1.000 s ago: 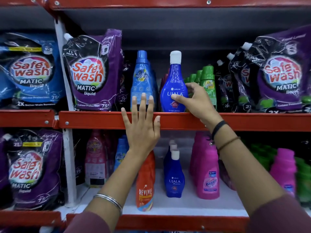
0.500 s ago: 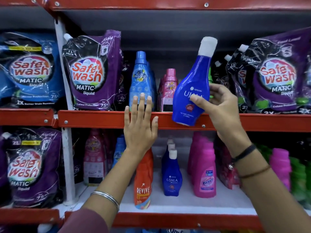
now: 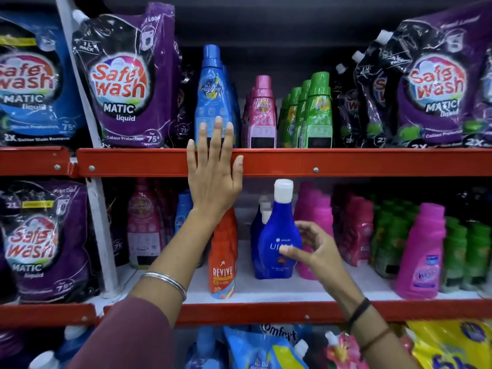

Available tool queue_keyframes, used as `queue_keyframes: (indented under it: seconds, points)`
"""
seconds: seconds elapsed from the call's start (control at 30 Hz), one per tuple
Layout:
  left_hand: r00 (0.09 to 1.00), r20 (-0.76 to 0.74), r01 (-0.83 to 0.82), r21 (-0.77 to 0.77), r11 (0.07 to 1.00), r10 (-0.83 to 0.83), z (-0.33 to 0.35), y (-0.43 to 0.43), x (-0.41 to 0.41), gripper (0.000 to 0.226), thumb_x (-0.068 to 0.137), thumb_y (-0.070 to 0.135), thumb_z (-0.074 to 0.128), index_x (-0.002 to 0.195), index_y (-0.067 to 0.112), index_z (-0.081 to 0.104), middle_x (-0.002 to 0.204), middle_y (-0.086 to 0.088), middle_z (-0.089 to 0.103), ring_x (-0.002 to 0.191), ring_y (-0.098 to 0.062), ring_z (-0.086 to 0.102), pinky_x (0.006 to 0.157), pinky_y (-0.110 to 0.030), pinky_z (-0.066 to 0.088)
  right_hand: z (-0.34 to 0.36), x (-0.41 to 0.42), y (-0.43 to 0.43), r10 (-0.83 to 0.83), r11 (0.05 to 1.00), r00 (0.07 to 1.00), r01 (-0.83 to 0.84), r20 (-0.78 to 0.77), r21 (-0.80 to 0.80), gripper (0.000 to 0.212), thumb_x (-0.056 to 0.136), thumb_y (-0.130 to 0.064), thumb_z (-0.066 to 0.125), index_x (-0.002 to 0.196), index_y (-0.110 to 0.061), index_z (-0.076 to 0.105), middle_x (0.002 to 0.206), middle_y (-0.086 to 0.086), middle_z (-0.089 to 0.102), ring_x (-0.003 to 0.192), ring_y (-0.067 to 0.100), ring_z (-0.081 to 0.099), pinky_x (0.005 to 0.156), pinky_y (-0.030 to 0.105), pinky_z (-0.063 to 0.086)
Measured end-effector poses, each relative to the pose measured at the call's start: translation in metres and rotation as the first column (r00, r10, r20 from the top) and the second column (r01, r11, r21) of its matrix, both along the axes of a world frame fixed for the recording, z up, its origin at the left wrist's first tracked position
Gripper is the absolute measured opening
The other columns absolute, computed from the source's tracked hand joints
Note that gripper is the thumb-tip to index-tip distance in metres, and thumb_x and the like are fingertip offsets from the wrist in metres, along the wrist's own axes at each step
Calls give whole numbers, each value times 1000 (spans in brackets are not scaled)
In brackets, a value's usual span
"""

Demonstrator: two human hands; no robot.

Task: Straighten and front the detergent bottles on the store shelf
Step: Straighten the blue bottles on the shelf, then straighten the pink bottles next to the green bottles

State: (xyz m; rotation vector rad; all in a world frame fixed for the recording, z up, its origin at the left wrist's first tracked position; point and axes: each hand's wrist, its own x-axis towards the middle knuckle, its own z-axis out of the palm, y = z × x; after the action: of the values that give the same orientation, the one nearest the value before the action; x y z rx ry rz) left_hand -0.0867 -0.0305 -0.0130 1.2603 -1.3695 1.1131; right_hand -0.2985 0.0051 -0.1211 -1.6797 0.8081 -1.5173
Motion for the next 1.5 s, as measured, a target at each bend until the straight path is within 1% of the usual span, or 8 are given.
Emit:
queue_keyframes:
  seconds: [0.2, 0.57, 0.83, 1.03, 1.13, 1.23, 1.3, 1.5]
  points:
    - [1000, -1, 8, -15, 1000, -8, 0, -2, 1, 56, 99, 40, 28, 150, 17, 22, 158, -7, 23, 146, -28, 15, 119, -46, 10, -50, 12, -41, -27, 991, 998, 35, -65, 125, 50, 61, -15, 86, 104, -21, 61, 107, 4, 70, 101, 21, 65, 86, 37, 54]
    - [1000, 3, 2, -44, 999, -2, -1, -6, 1, 56, 99, 41, 25, 150, 18, 23, 157, -6, 25, 146, -27, 17, 118, -46, 9, -83, 20, -67, 2, 974, 997, 15, -73, 226, 50, 66, -7, 82, 109, -10, 56, 106, 10, 67, 94, 20, 64, 68, 17, 53]
    - [1000, 2, -1, -32, 999, 1, -1, -4, 0, 55, 99, 42, 23, 150, 19, 22, 158, -6, 25, 146, -27, 16, 119, -45, 6, -88, 18, -73, 56, 976, 991, -29, -121, 214, 48, 69, -12, 80, 109, -21, 54, 113, 10, 64, 103, 23, 62, 76, 20, 53]
    - [1000, -28, -6, 9, 1000, 7, 1, 0, -4, 57, 98, 40, 24, 151, 18, 19, 159, -3, 19, 147, -24, 10, 118, -48, -2, -72, -5, -58, -157, 981, 983, 166, -93, 98, 47, 75, -21, 76, 117, -19, 53, 114, -3, 61, 105, 10, 59, 84, 20, 49]
    - [999, 7, 33, 19, 999, -33, 4, 2, -15, 58, 99, 42, 26, 151, 19, 16, 160, -2, 17, 148, -23, 9, 117, -49, -3, -56, -35, -48, -410, 910, 912, 411, 28, -54, 32, 80, -18, 71, 109, -15, 56, 106, 3, 63, 98, 15, 61, 87, 24, 48]
    - [997, 29, 77, 21, 997, -78, 11, 4, -36, 57, 100, 43, 27, 151, 20, 16, 160, -2, 17, 148, -22, 10, 117, -51, 2, -45, -74, -46, -643, 719, 741, 671, 192, -183, 24, 83, -15, 69, 103, -10, 56, 101, 9, 60, 95, 27, 59, 82, 17, 45]
    - [996, 22, 88, 25, 996, -88, 14, 2, -43, 57, 100, 43, 27, 152, 21, 16, 160, -2, 17, 148, -21, 10, 117, -51, 2, -41, -100, -51, -750, 578, 612, 791, 251, -201, 28, 83, -21, 67, 105, -8, 55, 104, 12, 57, 99, 31, 55, 86, 32, 46]
    - [998, 6, 64, 19, 998, -65, 12, -8, -49, 56, 101, 42, 26, 152, 22, 16, 160, -1, 18, 148, -22, 11, 117, -52, 1, -51, -163, -65, -900, 425, 428, 904, 81, -57, 69, 75, -29, 73, 129, -7, 37, 131, 23, 41, 125, 38, 36, 101, 55, 37]
